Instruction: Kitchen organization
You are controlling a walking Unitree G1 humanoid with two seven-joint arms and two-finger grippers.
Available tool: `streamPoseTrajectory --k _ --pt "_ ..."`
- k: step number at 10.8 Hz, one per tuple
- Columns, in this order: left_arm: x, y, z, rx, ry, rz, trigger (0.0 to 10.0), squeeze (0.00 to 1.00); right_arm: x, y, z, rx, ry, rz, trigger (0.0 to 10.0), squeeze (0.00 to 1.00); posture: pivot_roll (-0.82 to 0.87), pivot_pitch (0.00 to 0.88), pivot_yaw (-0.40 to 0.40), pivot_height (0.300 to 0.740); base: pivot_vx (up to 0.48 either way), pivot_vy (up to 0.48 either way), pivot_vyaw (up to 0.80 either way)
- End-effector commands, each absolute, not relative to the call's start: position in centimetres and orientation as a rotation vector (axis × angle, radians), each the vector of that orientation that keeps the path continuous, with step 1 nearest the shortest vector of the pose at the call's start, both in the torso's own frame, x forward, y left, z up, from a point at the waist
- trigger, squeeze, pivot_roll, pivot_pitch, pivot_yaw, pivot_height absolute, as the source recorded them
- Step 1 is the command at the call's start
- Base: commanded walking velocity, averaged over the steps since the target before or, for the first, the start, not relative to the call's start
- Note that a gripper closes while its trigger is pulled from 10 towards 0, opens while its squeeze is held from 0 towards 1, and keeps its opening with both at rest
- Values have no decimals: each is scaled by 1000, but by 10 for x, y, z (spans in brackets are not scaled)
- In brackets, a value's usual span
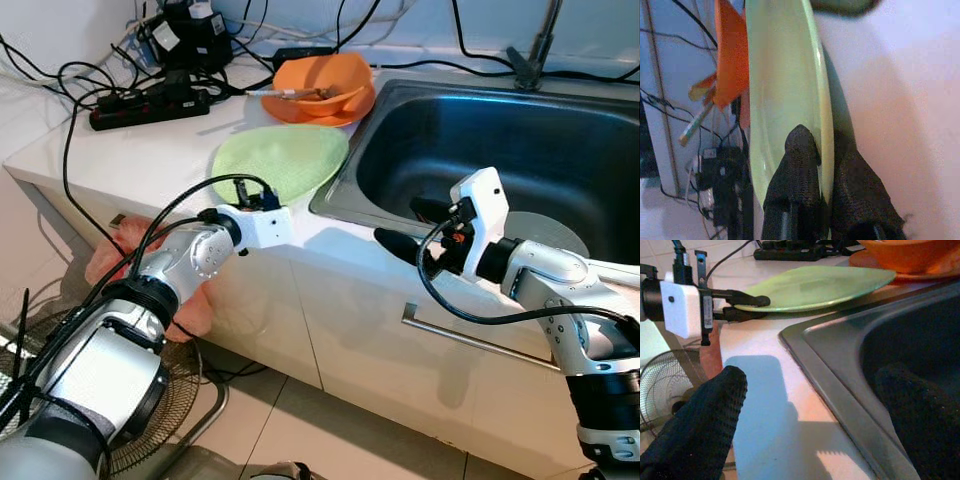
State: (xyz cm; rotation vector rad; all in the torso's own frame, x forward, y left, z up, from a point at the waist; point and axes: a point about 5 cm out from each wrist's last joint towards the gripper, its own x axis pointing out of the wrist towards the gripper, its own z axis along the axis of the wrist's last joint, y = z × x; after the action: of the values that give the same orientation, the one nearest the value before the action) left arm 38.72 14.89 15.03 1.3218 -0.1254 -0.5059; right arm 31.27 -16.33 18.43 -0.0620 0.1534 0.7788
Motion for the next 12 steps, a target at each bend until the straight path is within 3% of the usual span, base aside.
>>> streamPoseTrajectory --k 1,5,7,10,11,12 --pt "381 147 139 1327 -116 -551 0 0 314 -160 190 -65 125 790 10000 0 105 58 137 740 0 0 0" --pt "374 133 142 1308 -284 -569 0 0 321 -161 191 58 119 754 10000 0 115 54 133 740 0 0 0" --pt "360 109 148 1260 -531 -553 0 0 340 -166 198 418 122 589 10000 0 114 50 130 740 0 0 0" --pt "353 94 158 1222 -685 -518 0 0 347 -165 199 552 133 550 10000 0 111 46 128 740 0 0 0" --pt "351 89 163 1205 -728 -511 0 0 349 -164 202 575 138 527 6902 0 110 46 127 740 0 0 0" --pt "350 86 164 1199 -743 -512 0 0 351 -166 203 588 135 514 0 0 109 46 127 740 0 0 0"
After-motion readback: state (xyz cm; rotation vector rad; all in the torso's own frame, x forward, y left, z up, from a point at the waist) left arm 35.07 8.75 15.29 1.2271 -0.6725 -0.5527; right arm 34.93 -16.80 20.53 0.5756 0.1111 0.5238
